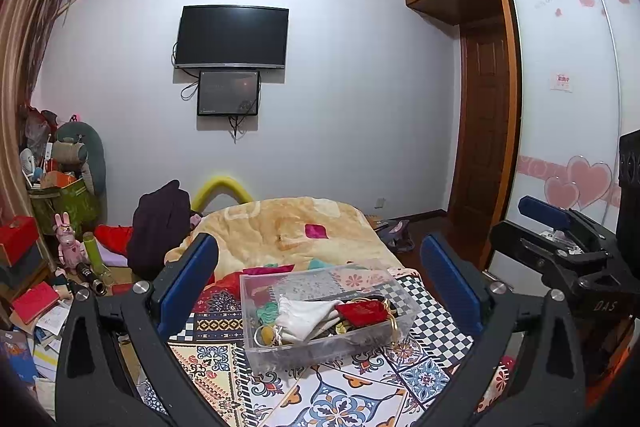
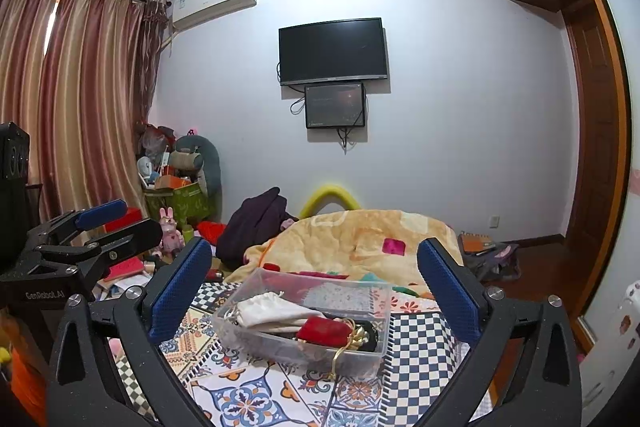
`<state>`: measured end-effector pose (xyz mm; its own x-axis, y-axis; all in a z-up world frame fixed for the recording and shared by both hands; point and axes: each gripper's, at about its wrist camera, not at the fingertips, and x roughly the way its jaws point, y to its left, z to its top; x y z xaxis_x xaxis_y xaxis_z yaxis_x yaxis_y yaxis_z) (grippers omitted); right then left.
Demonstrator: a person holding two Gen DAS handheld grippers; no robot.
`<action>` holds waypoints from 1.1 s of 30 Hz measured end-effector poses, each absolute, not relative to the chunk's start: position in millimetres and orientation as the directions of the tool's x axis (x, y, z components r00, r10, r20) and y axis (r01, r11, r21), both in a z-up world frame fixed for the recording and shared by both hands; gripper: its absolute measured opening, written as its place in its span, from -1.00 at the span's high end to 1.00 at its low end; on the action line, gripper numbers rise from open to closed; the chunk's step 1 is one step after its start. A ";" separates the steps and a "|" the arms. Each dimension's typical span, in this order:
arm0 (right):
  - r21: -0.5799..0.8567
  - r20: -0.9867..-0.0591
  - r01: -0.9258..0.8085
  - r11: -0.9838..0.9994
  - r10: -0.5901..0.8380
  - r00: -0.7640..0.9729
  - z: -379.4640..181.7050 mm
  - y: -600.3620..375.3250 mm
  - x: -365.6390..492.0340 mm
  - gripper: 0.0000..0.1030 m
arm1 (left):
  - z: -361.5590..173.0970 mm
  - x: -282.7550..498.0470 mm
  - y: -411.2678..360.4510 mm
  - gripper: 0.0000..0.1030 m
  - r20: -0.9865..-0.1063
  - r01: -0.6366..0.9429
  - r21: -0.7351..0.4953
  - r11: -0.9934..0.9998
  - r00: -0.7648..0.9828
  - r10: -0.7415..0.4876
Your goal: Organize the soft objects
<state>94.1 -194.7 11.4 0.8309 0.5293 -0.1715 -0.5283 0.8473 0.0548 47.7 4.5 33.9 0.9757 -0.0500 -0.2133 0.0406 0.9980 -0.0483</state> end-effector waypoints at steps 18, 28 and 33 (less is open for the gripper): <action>0.066 -0.178 -0.528 0.847 0.531 0.829 12.4 -199.5 95.9 -1.00 | 30.9 46.1 6.0 -0.99 -0.219 0.045 -0.056 0.997 0.974 -0.056; 0.065 -0.177 -0.529 0.846 0.532 0.828 12.4 -198.8 94.3 -1.00 | 30.9 45.7 6.4 -0.99 -0.225 0.054 -0.054 0.997 0.972 -0.065; 0.064 -0.178 -0.527 0.847 0.530 0.829 12.6 -198.8 95.1 -1.00 | 30.9 44.3 6.7 -0.99 -0.221 0.061 -0.058 0.996 0.973 -0.072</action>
